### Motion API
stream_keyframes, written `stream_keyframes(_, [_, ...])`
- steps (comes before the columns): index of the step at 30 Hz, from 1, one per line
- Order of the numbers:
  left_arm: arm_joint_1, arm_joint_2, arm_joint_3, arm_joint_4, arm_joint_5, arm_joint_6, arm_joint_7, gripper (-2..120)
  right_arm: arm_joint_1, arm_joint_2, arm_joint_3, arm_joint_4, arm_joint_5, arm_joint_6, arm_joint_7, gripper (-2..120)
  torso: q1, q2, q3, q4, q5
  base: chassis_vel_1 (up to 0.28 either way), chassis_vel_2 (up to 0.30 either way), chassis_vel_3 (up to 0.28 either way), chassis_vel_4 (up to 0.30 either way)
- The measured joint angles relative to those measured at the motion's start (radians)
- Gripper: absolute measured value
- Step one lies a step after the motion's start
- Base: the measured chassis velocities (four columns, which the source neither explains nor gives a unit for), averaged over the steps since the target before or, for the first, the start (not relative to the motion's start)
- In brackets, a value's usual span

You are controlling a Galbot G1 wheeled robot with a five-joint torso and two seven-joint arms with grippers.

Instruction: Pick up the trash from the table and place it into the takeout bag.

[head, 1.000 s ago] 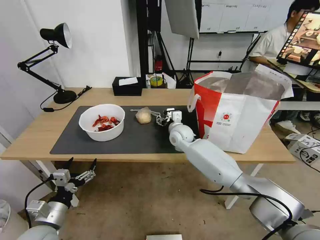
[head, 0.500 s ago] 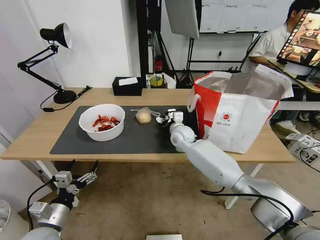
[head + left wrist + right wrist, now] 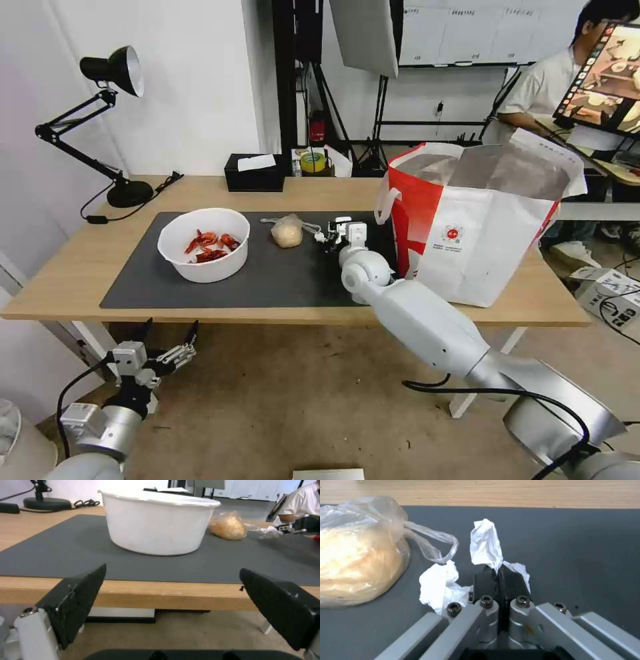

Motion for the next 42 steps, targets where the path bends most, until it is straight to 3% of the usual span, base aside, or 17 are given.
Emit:
stream_keyframes(11, [0.009,-0.002,-0.003,-0.010,0.004,-0.017,0.000,100,-0.016,-0.037,0.021,0.076,0.004,0.015,0.006,0,0.000,0.000,0.000,0.0000,0.0001,0.000,0.000,0.000,0.000])
stream_keyframes(27, [0.013,-0.004,0.000,-0.028,0.010,-0.014,-0.002,100,-0.140,-0.256,0.118,0.419,-0.035,0.036,-0.017,0,0.000,0.000,0.000,-0.0001,0.0001,0.000,0.000,0.000,0.000])
stream_keyframes(37, [0.024,-0.011,-0.001,-0.038,0.019,-0.013,-0.002,100,-0.244,-0.323,0.167,0.551,-0.031,0.079,-0.123,0,0.000,0.000,0.000,0.0001,0.0001,0.000,0.000,0.000,0.000])
stream_keyframes(42, [0.033,-0.019,-0.008,-0.046,0.023,-0.013,-0.003,100,-0.312,-0.350,0.202,0.596,-0.066,0.150,-0.219,0,0.000,0.000,0.000,0.0000,0.0001,0.000,0.000,0.000,0.000])
